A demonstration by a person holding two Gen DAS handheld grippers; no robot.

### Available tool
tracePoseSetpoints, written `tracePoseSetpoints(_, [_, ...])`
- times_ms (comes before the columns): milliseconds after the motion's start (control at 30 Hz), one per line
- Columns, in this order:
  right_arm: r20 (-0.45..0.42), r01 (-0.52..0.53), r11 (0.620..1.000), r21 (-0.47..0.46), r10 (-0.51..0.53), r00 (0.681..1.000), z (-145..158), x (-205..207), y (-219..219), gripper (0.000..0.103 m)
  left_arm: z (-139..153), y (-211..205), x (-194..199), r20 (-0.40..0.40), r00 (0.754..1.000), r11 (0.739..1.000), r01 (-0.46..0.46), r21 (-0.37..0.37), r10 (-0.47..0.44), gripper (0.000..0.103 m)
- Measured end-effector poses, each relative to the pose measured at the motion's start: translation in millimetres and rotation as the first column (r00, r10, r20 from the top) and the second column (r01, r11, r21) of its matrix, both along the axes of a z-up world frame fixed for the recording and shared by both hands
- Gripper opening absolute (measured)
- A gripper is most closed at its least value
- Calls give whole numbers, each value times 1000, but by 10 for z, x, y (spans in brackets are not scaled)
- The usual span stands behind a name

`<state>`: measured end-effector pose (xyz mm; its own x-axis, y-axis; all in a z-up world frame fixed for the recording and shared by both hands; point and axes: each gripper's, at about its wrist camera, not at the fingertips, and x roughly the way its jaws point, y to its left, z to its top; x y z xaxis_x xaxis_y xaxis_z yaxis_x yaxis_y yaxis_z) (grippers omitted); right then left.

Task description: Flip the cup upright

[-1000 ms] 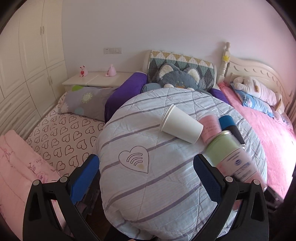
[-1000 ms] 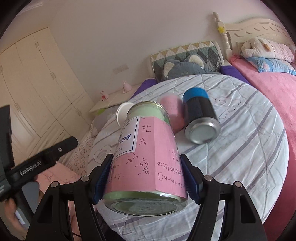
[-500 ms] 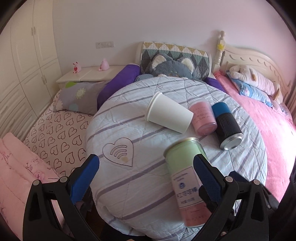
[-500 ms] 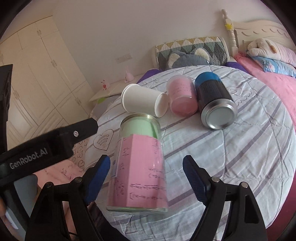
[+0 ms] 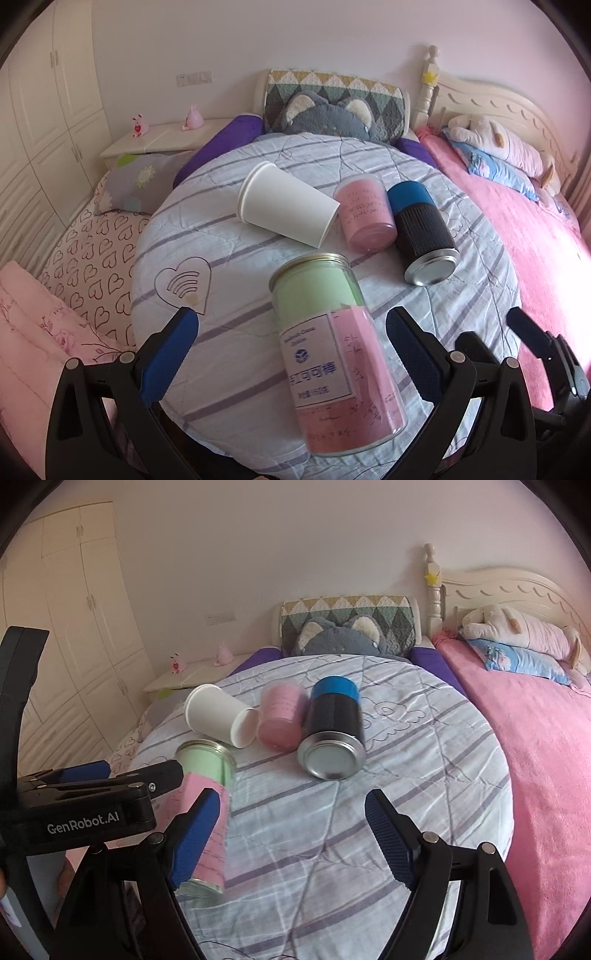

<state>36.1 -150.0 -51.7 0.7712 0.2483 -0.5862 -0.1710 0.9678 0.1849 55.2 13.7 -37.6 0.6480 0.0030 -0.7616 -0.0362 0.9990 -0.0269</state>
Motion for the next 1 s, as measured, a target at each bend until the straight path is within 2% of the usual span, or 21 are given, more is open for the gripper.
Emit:
tracePoseSetpoints(167, [-9,19,999,-29,-19,1000,-60,85,-145,82,-190,-100,168,-87,996,1000,1,-17,-3,103])
tracePoseSetpoints(500, [-58,-51,998,-36,48,997,-228,211,-279,82,-497,-209,380,-204,979,1000,7,-16,-11,102])
tracePoseSetpoints(567, [-67,-61,998,-30,59,996,-267,235,-286,82,-518,-208,388,-214,977,1000,12,-25,-17,94])
tracePoseSetpoints(600, [-73,-61,998,-30,59,996,-285,251,-286,82,-518,-207,393,-219,975,999,15,-33,-22,79])
tracePoseSetpoints(633, [-75,-63,998,-28,61,995,-296,259,-289,82,-519,-204,395,-222,975,999,19,-43,-28,78])
tracePoseSetpoints(800, [-80,-84,996,-31,81,994,-299,277,-263,82,-461,-182,389,-184,981,997,44,-66,-55,77])
tracePoseSetpoints(900, [-80,-111,994,-18,110,991,-282,259,-248,82,-324,-153,370,-108,993,998,42,-54,-47,77])
tracePoseSetpoints(1000, [-81,-159,986,41,162,983,-262,242,-241,82,-223,-83,361,-44,999,999,22,-34,-24,77])
